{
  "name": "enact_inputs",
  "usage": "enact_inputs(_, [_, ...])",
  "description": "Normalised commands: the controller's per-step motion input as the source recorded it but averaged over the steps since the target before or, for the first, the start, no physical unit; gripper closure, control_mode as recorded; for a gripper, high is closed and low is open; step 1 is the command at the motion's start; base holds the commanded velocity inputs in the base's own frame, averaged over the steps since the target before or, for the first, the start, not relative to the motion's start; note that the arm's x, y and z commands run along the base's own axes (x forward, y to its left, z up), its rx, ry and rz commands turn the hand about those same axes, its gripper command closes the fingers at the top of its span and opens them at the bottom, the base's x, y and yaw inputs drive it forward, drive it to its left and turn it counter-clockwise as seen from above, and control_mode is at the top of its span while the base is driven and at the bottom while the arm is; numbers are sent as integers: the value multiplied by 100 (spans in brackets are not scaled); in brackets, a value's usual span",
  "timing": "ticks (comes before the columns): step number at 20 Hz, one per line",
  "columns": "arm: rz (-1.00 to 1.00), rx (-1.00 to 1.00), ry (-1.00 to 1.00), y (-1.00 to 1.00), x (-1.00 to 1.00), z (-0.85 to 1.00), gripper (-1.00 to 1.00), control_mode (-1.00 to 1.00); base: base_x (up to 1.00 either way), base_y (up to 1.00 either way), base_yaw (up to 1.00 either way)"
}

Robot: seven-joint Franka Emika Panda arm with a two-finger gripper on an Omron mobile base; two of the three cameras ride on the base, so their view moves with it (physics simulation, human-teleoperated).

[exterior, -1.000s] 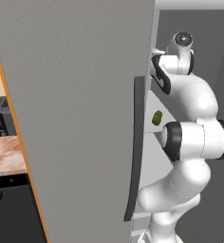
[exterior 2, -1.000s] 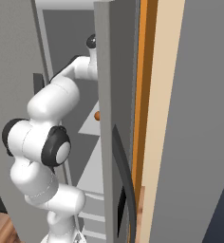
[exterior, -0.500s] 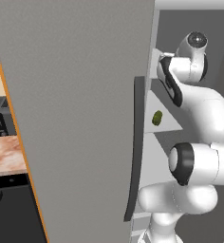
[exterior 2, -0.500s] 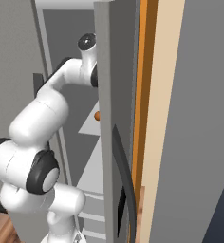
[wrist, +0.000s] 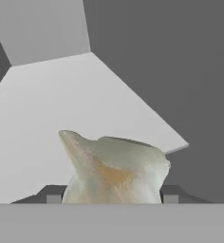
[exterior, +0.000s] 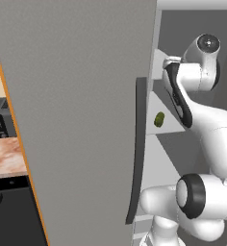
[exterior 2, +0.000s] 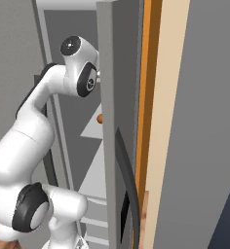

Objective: Take the garlic, cucumber, and tangerine from the freezer and place them in the bowl on the counter.

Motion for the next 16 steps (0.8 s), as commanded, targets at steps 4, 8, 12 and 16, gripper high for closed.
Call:
enact_inputs(4, [1,0,7,31,-56,31,100,-100,0,0,0])
enact_inputs(8, [1,0,10,33,-83,10,100,-100,0,0,0])
enact_inputs(12, [4,1,7,20,-100,-1,100,-100,0,0,0])
enact_inputs(16, [11,4,5,0,-100,0,100,-100,0,0,0])
